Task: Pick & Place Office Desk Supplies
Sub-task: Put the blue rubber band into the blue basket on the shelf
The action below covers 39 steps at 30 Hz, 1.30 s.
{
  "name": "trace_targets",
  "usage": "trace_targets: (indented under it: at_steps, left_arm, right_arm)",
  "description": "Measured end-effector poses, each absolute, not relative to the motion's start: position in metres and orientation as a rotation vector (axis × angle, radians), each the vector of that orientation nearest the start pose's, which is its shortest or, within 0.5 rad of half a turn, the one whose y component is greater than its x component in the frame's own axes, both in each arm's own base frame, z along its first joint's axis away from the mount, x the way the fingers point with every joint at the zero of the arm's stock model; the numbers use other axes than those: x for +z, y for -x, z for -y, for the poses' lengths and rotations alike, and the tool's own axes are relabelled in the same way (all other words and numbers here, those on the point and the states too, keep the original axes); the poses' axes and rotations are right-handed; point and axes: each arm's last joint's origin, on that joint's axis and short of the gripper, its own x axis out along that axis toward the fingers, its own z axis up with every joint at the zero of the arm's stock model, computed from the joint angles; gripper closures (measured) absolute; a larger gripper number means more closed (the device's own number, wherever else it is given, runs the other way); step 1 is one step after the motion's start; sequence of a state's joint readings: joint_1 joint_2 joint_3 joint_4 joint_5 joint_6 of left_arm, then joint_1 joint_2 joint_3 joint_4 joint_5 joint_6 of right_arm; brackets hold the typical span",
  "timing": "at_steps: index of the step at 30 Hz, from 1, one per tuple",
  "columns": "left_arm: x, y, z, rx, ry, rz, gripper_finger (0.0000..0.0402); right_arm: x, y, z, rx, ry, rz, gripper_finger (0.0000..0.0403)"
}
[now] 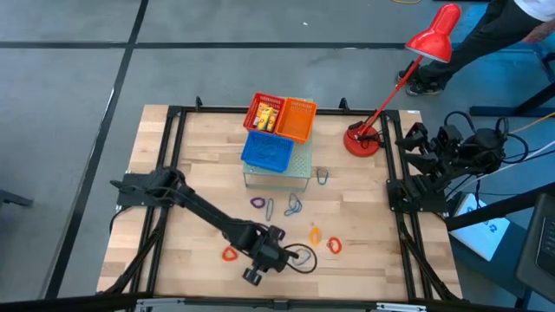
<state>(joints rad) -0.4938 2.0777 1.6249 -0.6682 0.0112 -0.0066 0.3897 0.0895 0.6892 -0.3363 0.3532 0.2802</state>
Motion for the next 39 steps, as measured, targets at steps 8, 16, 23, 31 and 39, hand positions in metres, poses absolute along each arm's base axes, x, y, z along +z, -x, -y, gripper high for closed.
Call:
trace_targets:
  at_steps: [8,16,23,31,39]
  left_arm:
    - [0.194,-0.379,0.217,-0.462,-0.363,-1.078,0.0293]
    - [0.193,-0.38,0.218,-0.466,-0.452,-1.042,0.0295]
    - [0.174,-0.387,0.217,-0.489,-0.448,-1.078,0.0301]
    - [0.161,-0.385,0.221,-0.528,-0.435,-1.121,0.0302]
    - [0.161,-0.385,0.222,-0.527,-0.408,-1.127,0.0313]
  right_arm:
    - [0.34,-0.02,0.003,0.076,-0.374,0.239,0.0172]
    - [0.34,-0.019,0.003,0.077,-0.38,0.245,0.0172]
    - [0.34,-0.019,0.003,0.075,-0.384,0.245,0.0172]
    - [0.34,-0.019,0.003,0.075,-0.384,0.246,0.0172]
    - [0.34,-0.019,0.003,0.074,-0.377,0.246,0.0172]
